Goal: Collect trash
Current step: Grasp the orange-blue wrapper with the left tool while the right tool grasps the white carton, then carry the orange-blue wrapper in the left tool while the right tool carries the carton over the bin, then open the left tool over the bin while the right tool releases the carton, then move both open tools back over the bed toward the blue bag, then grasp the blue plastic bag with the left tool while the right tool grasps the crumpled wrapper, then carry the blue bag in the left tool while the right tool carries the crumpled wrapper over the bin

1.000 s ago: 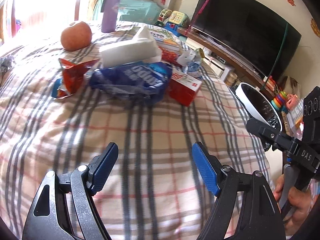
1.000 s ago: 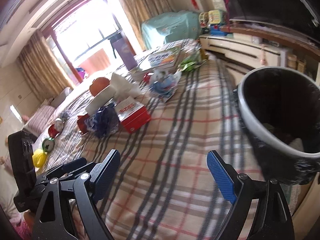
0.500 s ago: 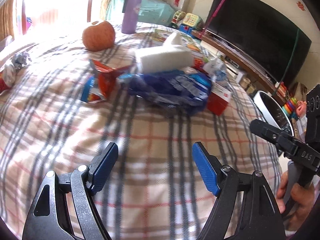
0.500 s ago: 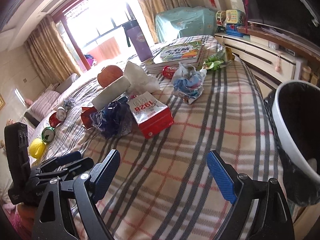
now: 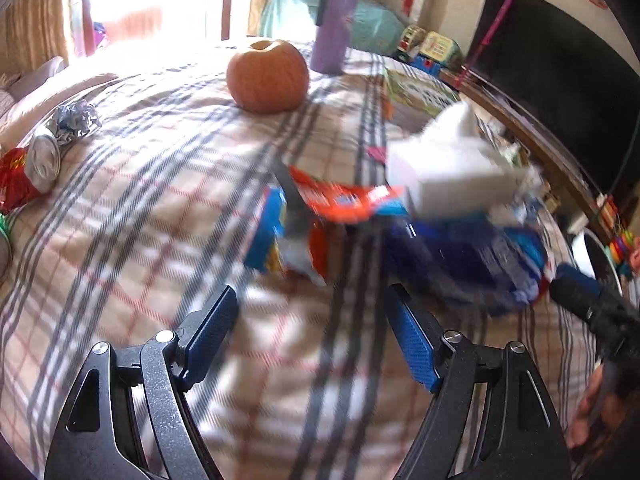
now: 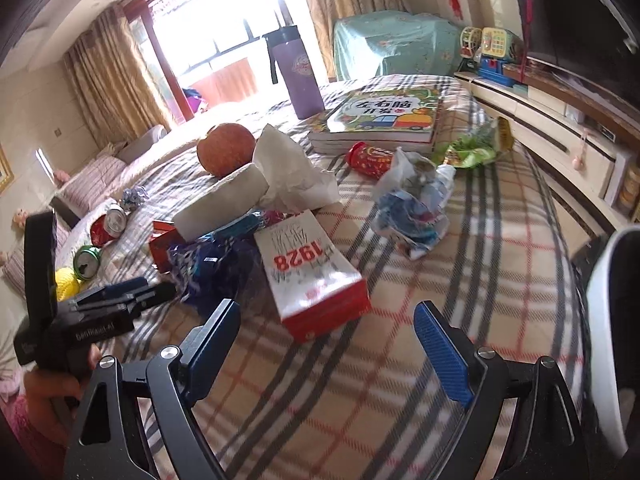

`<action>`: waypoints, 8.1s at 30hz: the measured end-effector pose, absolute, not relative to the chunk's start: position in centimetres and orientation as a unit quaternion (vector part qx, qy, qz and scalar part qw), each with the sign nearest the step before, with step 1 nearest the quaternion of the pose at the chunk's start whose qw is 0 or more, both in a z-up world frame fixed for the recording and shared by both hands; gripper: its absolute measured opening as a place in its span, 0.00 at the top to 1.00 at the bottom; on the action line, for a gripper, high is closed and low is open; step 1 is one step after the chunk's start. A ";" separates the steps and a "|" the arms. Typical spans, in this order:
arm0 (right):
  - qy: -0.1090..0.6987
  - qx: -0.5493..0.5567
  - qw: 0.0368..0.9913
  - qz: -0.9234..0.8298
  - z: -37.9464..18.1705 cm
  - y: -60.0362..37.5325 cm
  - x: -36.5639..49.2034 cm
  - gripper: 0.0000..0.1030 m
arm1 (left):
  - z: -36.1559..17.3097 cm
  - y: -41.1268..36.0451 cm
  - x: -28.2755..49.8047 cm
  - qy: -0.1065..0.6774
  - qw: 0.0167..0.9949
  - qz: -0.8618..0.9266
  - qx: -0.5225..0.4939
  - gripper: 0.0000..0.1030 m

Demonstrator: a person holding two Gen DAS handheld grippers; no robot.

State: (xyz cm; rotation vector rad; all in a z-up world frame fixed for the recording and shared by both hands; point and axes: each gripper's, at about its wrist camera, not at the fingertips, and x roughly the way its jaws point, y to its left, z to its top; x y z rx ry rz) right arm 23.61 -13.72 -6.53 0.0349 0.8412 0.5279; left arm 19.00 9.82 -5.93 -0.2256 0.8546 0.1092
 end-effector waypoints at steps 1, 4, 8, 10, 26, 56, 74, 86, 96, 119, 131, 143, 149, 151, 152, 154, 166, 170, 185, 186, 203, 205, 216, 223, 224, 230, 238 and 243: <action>0.406 0.010 0.878 0.255 -6.7 -13.3 24.0 0.13 | -5.9 10.0 19.4 0.412 0.903 0.055 -0.108 0.24; 0.413 -0.006 0.873 0.260 -7.3 -12.5 24.7 0.14 | -6.3 10.4 20.8 0.412 0.904 0.060 -0.101 0.24; 0.421 -0.019 0.872 0.250 -7.8 -12.3 24.9 0.45 | -6.6 10.3 21.8 0.414 0.904 0.048 -0.094 0.57; 0.417 -0.013 0.875 0.246 -7.7 -12.7 24.5 0.47 | -6.6 10.1 21.8 0.413 0.905 0.042 -0.092 0.64; 0.400 0.058 0.893 0.199 -6.9 -20.0 18.0 0.48 | -5.0 8.4 14.4 0.387 0.916 0.010 -0.108 0.90; 0.343 0.128 0.925 0.099 -3.8 -31.7 11.9 0.48 | -2.8 -10.6 14.0 0.398 0.896 -0.196 -0.030 0.90; 0.336 0.144 0.930 0.046 -3.6 -37.2 12.5 0.48 | -1.9 -18.0 17.1 0.401 0.881 -0.253 0.010 0.91; 0.344 0.147 0.927 0.030 -4.1 -39.1 14.0 0.48 | -1.6 -21.3 19.4 0.405 0.872 -0.274 0.024 0.90; 0.348 0.148 0.926 0.019 -4.3 -40.5 15.0 0.48 | -1.4 -23.3 20.7 0.408 0.868 -0.281 0.034 0.90; 0.352 0.144 0.925 0.010 -4.3 -41.9 16.9 0.47 | -2.4 -25.7 22.7 0.423 0.859 -0.285 0.039 0.66; 0.348 0.177 0.920 0.024 -4.5 -41.0 15.4 0.25 | -2.7 -22.1 20.8 0.426 0.868 -0.255 0.010 0.45; 0.350 0.179 0.917 0.066 -4.3 -35.7 14.0 0.08 | -3.5 -14.6 16.9 0.428 0.880 -0.202 -0.028 0.40; 0.362 0.166 0.913 0.092 -4.4 -32.2 14.1 0.08 | -3.2 -10.3 14.9 0.414 0.892 -0.172 -0.049 0.41; 0.364 0.159 0.912 0.101 -4.5 -30.9 14.1 0.08 | -3.1 -9.2 14.4 0.410 0.896 -0.163 -0.055 0.40; 0.366 0.156 0.912 0.106 -4.6 -30.3 14.1 0.08 | -3.1 -8.6 14.2 0.409 0.897 -0.158 -0.057 0.41; 0.367 0.149 0.911 0.115 -4.7 -29.2 14.1 0.08 | -3.1 -7.4 13.7 0.406 0.900 -0.148 -0.064 0.41; 0.384 0.129 0.902 0.150 -5.8 -24.1 14.9 0.08 | -3.5 -1.2 11.9 0.394 0.910 -0.095 -0.091 0.41; 0.392 0.121 0.898 0.159 -6.3 -22.6 15.7 0.08 | -3.9 0.2 12.1 0.394 0.911 -0.078 -0.098 0.40; 0.403 0.106 0.892 0.174 -6.6 -20.4 20.1 0.08 | -4.6 1.6 14.6 0.403 0.909 -0.061 -0.089 0.40; 0.403 0.105 0.892 0.175 -6.6 -20.2 20.6 0.08 | -4.6 1.5 14.9 0.403 0.909 -0.061 -0.087 0.40; 0.410 0.085 0.890 0.181 -7.7 -17.5 28.6 0.22 | -5.9 1.2 19.3 0.421 0.899 -0.074 -0.095 0.47; 0.409 0.084 0.890 0.181 -7.8 -17.4 29.1 0.32 | -6.0 1.1 19.6 0.423 0.897 -0.079 -0.098 0.55; 0.395 0.086 0.895 0.189 -6.9 -18.7 26.4 0.71 | -5.1 -0.4 19.5 0.409 0.901 -0.108 -0.097 0.81; 0.384 0.110 0.900 0.177 -5.9 -22.1 22.0 0.71 | -4.6 -2.5 18.7 0.405 0.900 -0.133 -0.090 0.82; 0.381 0.114 0.901 0.174 -5.8 -22.7 21.2 0.71 | -4.5 -3.0 18.5 0.406 0.899 -0.138 -0.088 0.82; 0.373 0.138 0.904 0.160 -5.4 -25.2 17.9 0.71 | -4.2 -5.4 17.4 0.405 0.897 -0.159 -0.076 0.82; 0.356 0.157 0.911 0.137 -4.4 -27.8 14.8 0.71 | -3.6 -8.2 15.9 0.403 0.895 -0.181 -0.062 0.83; 0.348 0.170 0.914 0.118 -4.1 -29.5 13.6 0.71 | -3.5 -9.8 15.2 0.405 0.891 -0.197 -0.056 0.83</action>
